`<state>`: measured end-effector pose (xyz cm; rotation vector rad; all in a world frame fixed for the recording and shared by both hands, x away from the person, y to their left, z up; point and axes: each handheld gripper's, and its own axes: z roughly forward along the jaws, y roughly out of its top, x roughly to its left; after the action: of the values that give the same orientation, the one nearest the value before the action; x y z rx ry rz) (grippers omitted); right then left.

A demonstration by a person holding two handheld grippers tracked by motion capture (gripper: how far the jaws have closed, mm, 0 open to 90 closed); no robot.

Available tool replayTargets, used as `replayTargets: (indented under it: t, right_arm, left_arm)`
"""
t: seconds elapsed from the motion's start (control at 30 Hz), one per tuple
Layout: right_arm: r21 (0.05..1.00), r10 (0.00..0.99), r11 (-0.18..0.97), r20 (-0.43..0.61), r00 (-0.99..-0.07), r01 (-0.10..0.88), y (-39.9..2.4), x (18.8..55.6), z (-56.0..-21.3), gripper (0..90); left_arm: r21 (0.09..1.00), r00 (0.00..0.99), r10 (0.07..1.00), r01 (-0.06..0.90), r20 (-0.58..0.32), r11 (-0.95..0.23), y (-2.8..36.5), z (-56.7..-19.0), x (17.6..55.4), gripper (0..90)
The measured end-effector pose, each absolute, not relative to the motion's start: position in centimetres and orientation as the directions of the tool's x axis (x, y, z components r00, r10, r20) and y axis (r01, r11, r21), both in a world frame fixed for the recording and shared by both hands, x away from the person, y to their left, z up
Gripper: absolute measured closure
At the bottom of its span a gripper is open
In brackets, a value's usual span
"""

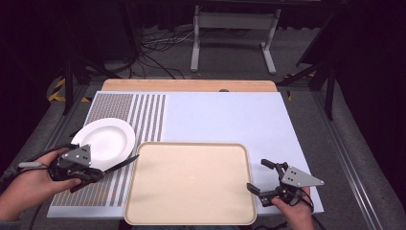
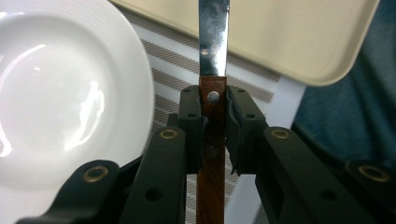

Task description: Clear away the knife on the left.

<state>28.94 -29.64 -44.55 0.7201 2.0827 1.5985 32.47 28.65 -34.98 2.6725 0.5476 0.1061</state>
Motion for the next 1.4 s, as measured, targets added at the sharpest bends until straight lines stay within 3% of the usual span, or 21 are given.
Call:
replayTargets:
  t: [0.27, 0.67, 0.97, 1.4]
  right_arm:
    - [0.966, 0.629, 0.209, -0.012, -0.778, 0.153, -29.7, 28.9, -44.5, 4.0]
    - [0.966, 0.631, 0.208, -0.014, -0.775, 0.153, -29.8, 28.9, -44.5, 4.0]
    - [0.967, 0.632, 0.2, -0.004, -0.775, 0.157, -29.9, 28.9, -44.6, 4.0]
    - [0.966, 0.628, 0.204, -0.007, -0.778, 0.157, -30.0, 28.9, -44.5, 4.0]
  left_arm:
    - [0.437, 0.849, 0.52, 0.505, -0.095, -0.744, 27.2, -34.8, 32.4, 77.7]
    - [0.441, 0.78, 0.609, 0.601, -0.142, -0.667, 24.3, -35.0, 32.0, 77.8]
    - [0.389, 0.739, 0.629, 0.667, -0.241, -0.635, 21.7, -35.5, 31.9, 77.7]
    - [0.343, 0.755, 0.602, 0.656, -0.262, -0.673, 18.5, -36.5, 31.8, 77.7]
